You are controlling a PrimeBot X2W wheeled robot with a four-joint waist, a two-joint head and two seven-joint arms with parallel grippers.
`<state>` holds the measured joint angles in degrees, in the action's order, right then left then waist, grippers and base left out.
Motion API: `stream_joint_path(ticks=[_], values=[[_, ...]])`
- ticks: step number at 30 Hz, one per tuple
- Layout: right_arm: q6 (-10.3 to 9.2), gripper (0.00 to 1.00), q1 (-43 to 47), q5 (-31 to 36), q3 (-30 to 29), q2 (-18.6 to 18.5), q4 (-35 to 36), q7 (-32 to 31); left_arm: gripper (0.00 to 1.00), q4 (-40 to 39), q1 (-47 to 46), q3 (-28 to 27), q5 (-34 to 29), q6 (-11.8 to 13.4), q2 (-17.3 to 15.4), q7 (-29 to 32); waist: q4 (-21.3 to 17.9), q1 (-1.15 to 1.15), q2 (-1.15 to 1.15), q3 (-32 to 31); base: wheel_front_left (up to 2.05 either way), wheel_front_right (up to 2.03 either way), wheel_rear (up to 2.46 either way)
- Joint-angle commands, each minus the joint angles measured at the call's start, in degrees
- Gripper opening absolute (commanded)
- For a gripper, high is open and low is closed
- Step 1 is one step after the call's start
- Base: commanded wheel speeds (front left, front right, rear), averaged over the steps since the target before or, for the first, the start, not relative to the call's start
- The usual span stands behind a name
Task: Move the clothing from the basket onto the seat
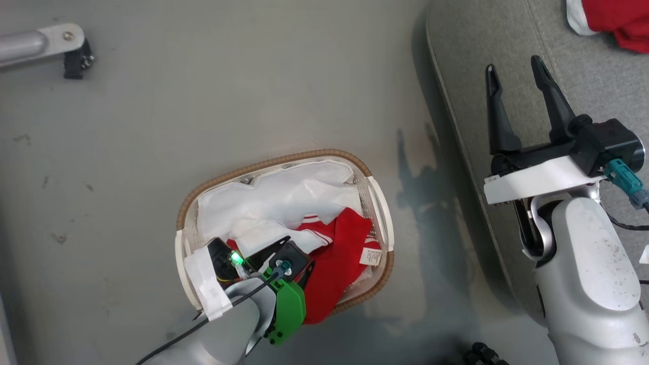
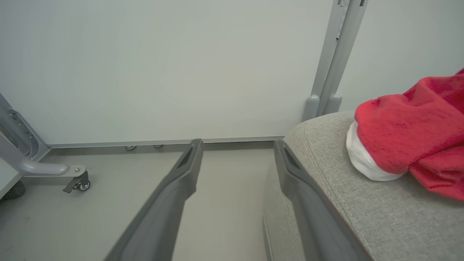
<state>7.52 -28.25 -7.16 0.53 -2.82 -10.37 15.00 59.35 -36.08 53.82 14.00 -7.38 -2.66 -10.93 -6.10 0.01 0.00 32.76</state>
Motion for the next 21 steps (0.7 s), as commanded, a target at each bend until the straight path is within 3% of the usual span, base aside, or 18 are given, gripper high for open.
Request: stream_joint_path(ticks=[1,21], values=[[-0.06,1.00,-1.4,-0.5,0.4,-0.1,0.6,0.3,1.00,1.3,-2.1,0.3,0.5,-0.2,-0.4,-0.3,-5.9,-0.01,0.00,8.2,0.00,0.00,0.00],[-0.06,1.00,-6.4,-3.2,5.3,-0.1,5.4,0.3,1.00,12.5,-12.3,2.3,1.3,0.6,-2.9,-2.2,-13.0,-0.01,0.00,20.4,0.00,0.00,0.00]])
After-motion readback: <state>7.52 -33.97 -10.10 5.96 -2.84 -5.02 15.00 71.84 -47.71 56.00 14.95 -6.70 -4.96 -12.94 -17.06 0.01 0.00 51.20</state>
